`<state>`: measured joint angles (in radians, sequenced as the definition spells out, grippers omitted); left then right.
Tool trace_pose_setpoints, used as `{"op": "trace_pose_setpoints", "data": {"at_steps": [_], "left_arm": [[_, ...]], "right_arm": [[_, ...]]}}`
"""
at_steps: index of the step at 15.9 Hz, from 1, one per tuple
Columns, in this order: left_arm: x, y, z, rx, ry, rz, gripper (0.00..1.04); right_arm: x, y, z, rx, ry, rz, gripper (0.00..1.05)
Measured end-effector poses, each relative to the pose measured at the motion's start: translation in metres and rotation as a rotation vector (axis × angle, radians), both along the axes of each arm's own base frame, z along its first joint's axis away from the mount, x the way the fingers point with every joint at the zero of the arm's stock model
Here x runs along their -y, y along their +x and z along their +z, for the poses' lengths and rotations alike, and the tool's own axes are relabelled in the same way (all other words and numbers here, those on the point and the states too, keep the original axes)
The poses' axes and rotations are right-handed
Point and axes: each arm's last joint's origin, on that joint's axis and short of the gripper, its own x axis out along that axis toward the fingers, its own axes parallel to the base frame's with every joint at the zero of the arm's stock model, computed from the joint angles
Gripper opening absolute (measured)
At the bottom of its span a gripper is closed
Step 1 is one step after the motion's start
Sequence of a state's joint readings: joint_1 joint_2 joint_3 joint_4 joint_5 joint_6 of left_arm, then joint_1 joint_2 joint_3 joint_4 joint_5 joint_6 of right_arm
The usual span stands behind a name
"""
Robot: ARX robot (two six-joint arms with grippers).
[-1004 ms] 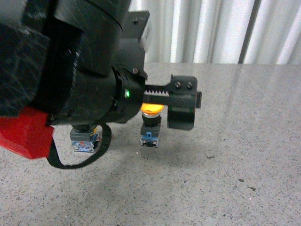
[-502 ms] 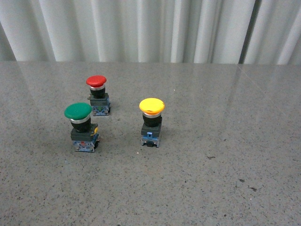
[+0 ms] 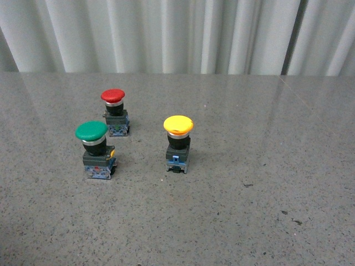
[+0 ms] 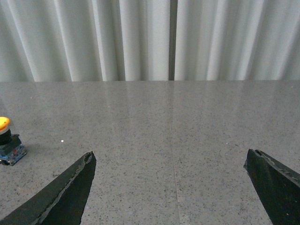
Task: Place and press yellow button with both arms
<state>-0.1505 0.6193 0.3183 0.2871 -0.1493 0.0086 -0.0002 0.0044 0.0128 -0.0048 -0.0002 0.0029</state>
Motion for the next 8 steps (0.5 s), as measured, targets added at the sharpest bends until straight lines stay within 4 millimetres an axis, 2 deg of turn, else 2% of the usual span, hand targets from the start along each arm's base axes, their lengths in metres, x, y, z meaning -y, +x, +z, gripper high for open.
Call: {"op": "trace_pose_setpoints", "data": {"at_steps": [2,3,5,8], "left_arm": [[-0.005,-0.008,-0.013,0.017,-0.004,0.005,0.07],[-0.007,-0.012,-0.019,0.019,-0.007,0.006,0.02],[-0.018,-0.018,-0.033,0.008,-0.007,0.002,0.02],[-0.018,-0.026,-0.045,0.013,-0.008,-0.001,0.02]], "right_arm": [[0.000,0.000,0.000,0.000,0.000,0.000,0.98],[0.000,0.000,0.000,0.000,0.000,0.000,0.98],[0.000,0.000,0.000,0.001,0.000,0.000,0.98],[0.000,0.000,0.000,0.000,0.000,0.000,0.98]]}}
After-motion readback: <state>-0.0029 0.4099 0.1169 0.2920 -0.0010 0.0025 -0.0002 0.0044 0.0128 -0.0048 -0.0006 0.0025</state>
